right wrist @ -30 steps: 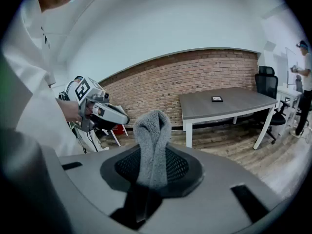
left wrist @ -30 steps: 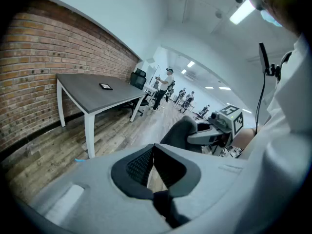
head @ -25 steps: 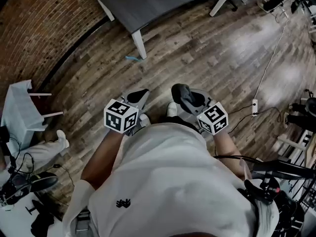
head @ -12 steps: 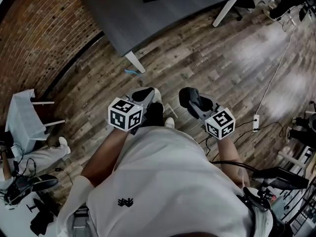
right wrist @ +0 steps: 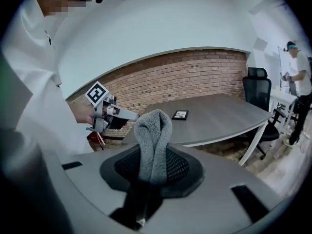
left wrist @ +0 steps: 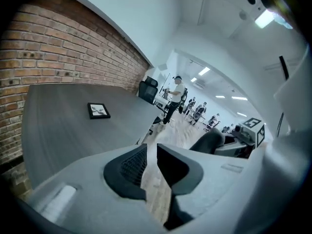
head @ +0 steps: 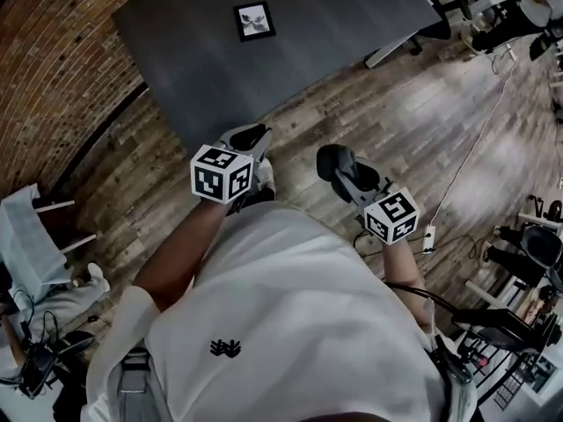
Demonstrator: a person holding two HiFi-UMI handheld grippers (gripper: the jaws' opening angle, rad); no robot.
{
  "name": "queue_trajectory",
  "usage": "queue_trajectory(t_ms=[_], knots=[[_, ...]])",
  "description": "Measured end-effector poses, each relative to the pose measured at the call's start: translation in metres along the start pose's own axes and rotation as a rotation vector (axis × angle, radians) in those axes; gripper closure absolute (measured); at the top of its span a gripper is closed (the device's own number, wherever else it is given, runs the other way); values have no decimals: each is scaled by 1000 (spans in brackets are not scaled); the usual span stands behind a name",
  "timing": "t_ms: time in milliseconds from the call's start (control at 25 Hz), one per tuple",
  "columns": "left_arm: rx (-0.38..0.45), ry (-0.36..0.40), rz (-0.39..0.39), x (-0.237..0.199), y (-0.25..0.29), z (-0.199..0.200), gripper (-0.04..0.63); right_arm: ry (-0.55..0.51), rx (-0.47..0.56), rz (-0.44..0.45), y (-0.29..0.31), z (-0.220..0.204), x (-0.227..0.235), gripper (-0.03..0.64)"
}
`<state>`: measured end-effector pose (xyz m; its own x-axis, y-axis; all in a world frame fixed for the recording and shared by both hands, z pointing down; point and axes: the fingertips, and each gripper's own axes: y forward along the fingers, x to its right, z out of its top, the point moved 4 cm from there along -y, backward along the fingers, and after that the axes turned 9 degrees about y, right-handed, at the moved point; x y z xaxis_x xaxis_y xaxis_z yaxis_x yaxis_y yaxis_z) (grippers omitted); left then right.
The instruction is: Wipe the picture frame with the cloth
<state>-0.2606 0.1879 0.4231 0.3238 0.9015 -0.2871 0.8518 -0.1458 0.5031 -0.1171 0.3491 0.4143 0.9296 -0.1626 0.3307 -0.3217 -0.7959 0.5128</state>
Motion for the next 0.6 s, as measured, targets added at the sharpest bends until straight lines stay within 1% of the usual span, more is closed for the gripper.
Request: queue_trajectory(t_ms=[40, 120, 200, 360, 440, 600], knots=[[6, -15, 2, -16, 12, 12, 543, -8, 0, -9, 12, 17, 13, 506], [12, -73, 18, -51, 34, 29, 535, 3, 21, -20, 34, 46, 36, 506], [9, -129, 59, -84, 54, 40, 525, 19, 40, -1, 53, 69, 52, 506], [9, -226, 171, -141, 90, 52, 511, -9, 10, 72, 96, 102, 93, 506], [5, -256, 230, -168, 112, 59, 502, -24, -5, 119, 119, 121, 120, 506], [-5, -322, 386, -216, 155, 71, 488, -98, -63, 256, 163, 164, 183, 506]])
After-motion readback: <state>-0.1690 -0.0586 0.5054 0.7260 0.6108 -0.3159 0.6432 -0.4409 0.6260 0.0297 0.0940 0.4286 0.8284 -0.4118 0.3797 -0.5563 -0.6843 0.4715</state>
